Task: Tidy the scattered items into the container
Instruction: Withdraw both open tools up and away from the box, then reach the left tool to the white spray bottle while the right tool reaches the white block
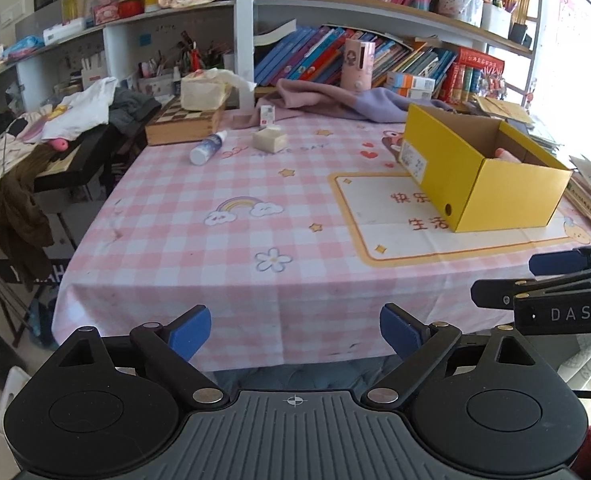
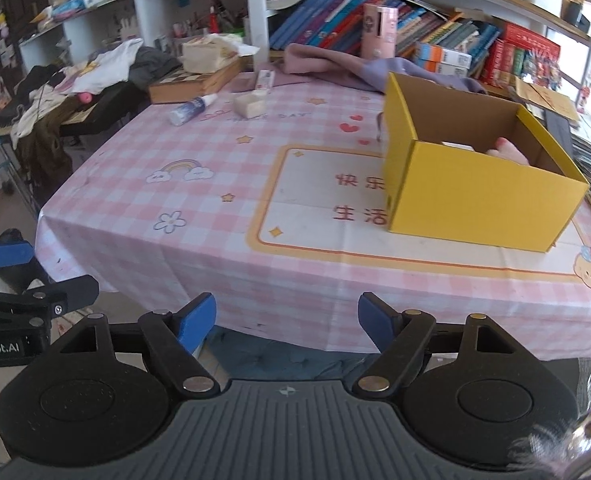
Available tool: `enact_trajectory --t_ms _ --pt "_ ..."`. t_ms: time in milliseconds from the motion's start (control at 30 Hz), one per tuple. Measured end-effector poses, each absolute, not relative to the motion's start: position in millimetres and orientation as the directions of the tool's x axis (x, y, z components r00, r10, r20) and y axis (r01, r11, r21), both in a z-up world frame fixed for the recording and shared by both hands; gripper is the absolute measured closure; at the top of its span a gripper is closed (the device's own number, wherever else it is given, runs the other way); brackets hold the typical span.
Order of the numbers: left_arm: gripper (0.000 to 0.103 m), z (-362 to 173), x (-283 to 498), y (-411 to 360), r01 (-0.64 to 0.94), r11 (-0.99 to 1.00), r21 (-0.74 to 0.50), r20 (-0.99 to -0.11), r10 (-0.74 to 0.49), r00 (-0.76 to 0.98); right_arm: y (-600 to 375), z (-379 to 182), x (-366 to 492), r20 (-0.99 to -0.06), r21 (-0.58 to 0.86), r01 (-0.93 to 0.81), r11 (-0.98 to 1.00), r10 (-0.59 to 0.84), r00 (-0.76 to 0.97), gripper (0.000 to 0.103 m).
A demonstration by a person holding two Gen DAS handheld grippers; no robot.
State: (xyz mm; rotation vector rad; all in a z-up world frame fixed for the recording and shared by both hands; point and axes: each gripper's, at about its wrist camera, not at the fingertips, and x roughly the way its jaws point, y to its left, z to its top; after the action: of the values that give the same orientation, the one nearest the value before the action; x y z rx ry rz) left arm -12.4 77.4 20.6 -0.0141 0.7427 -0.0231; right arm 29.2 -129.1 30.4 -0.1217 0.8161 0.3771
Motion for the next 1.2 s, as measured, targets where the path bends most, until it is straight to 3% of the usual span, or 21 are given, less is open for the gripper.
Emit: enact_trajectory --t_ms 700,1200 --pt "0.009 15.6 9.4 113.9 -0.048 0.999 0.011 -0.693 0.042 0.72 -70.6 28.4 65.0 -0.722 0.03 -0.484 0.874 0.354 0.595 0.025" --pt "0.009 12.3 91.4 145.3 -0.03 0.999 0.03 -0.693 0.043 0.719 -20.9 25.1 160.9 -0.719 0.06 -0.496 0.866 0.382 0.581 0.026"
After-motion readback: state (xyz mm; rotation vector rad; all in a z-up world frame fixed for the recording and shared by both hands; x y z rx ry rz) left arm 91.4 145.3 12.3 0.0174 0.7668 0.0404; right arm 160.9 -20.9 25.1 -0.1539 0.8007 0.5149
